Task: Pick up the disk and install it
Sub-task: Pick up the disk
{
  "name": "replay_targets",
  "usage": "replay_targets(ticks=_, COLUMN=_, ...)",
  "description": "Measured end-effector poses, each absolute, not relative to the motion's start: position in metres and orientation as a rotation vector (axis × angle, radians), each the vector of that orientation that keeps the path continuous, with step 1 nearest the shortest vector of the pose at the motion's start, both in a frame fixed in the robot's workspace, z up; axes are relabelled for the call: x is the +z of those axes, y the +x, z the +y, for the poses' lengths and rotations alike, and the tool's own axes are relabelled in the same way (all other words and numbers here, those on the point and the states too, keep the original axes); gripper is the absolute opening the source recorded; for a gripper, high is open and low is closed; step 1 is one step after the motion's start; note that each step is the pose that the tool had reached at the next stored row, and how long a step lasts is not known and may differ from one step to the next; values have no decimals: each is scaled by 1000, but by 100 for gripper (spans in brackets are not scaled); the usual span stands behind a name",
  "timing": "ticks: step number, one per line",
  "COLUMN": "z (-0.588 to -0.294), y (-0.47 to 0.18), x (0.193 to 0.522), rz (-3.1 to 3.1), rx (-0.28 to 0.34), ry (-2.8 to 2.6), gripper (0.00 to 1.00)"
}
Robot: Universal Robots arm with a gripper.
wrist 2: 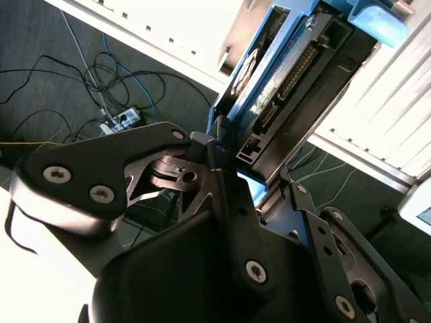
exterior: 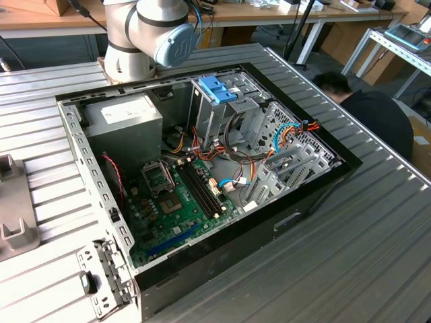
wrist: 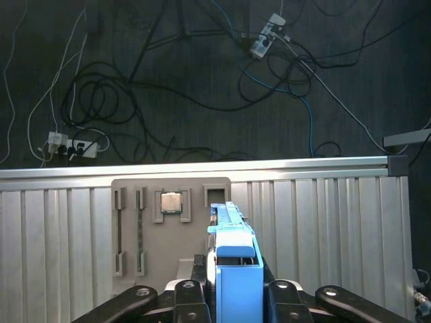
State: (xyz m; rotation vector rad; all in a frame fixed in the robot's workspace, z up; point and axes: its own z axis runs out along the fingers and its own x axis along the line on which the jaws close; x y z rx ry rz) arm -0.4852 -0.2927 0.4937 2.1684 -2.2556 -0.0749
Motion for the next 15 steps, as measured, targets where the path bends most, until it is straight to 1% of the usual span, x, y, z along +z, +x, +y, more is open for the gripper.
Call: replay_targets(ticks=15, z=-293, y=-485, x=498, rz=-2256, rx=-75, ry=2168, gripper=37)
